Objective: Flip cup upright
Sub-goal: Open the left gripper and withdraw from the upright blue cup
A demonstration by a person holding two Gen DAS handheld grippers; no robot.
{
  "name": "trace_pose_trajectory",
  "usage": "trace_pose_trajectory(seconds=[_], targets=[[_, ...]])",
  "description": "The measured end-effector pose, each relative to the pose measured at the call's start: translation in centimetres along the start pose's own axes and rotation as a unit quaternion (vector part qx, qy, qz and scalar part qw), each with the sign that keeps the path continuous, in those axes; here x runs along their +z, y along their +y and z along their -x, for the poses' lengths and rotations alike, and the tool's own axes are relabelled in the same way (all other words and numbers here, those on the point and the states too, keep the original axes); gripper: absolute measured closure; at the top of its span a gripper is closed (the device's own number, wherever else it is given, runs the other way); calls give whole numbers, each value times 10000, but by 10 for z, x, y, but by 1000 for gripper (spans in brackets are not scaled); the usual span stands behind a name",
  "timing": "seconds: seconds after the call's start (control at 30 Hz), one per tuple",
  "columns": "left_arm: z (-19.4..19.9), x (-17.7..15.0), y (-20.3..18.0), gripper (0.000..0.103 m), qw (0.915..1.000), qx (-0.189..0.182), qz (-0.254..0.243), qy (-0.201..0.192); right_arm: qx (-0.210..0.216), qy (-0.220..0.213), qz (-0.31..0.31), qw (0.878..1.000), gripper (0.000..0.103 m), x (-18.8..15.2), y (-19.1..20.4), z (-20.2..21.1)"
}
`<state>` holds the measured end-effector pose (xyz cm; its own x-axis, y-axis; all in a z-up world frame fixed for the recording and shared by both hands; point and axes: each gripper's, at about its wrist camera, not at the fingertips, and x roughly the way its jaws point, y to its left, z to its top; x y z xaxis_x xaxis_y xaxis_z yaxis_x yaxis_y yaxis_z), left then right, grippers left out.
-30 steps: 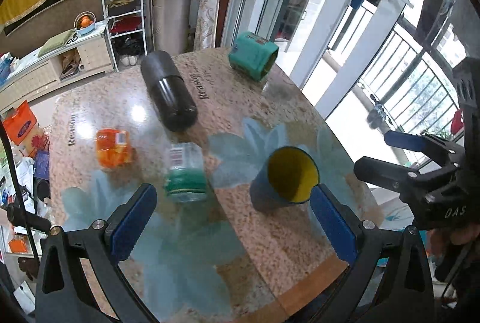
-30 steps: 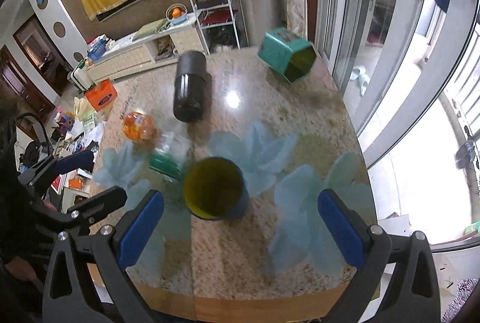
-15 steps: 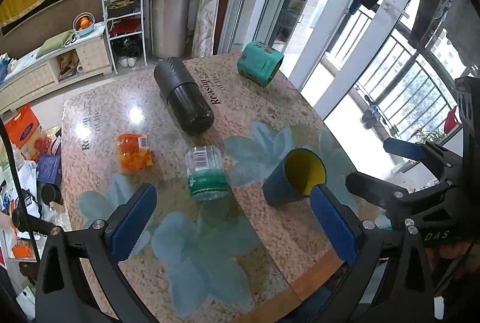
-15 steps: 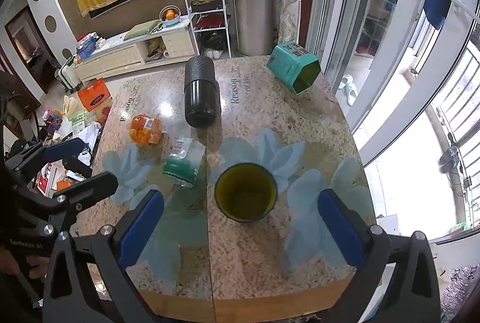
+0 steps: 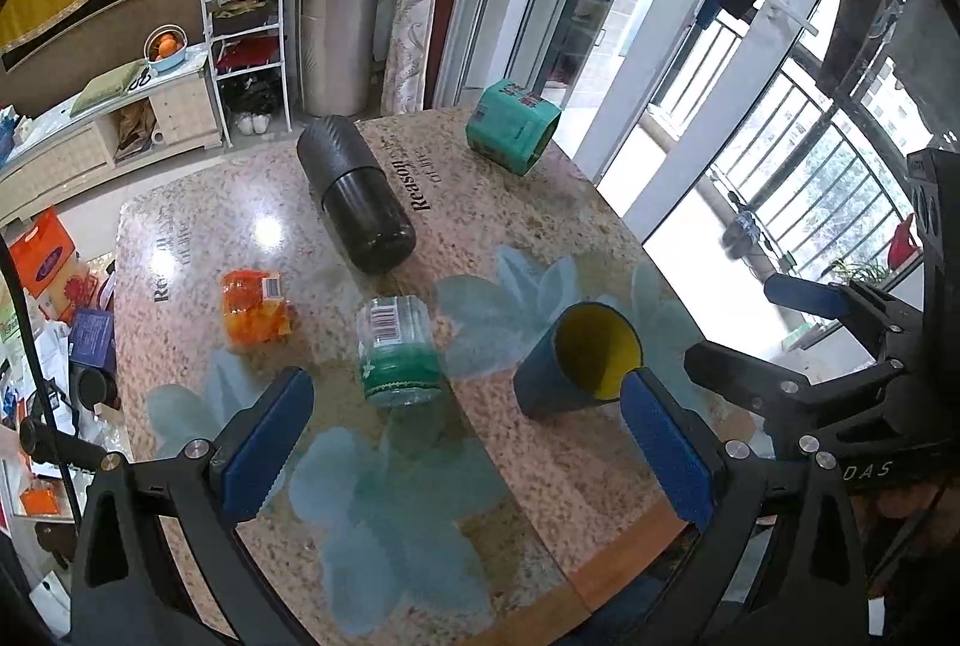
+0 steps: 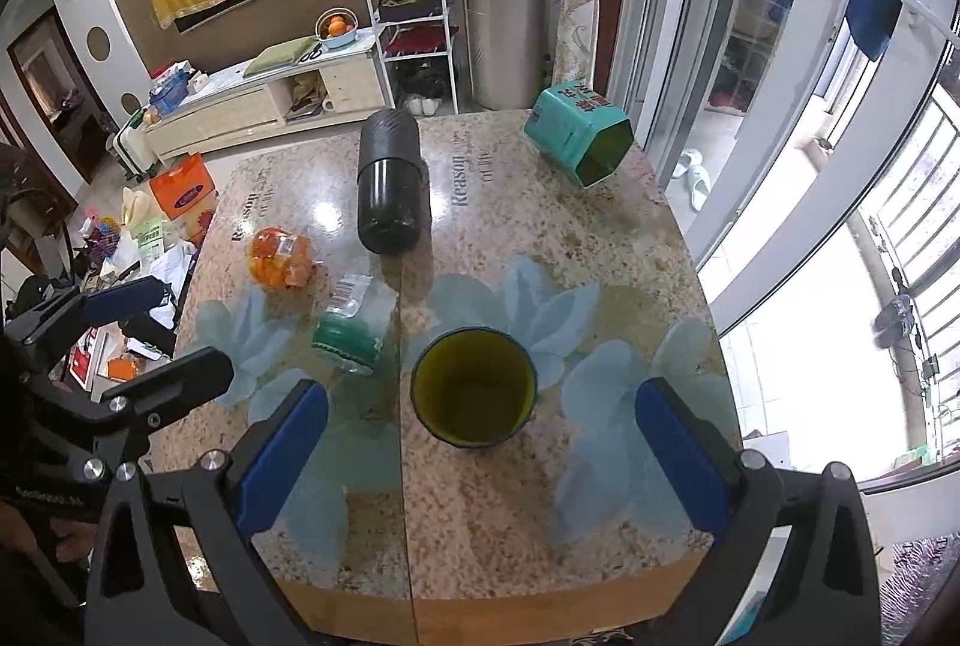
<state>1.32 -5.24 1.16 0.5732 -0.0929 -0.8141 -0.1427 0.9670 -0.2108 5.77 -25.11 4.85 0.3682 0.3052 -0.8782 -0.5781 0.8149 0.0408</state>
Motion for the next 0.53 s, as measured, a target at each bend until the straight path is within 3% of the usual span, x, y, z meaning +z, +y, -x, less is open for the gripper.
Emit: trace_pose_trajectory(seconds=[0.53], targets=[[-5, -7, -2, 0, 9998, 22, -71, 187, -33, 152, -93, 9998, 0, -8, -3, 1]])
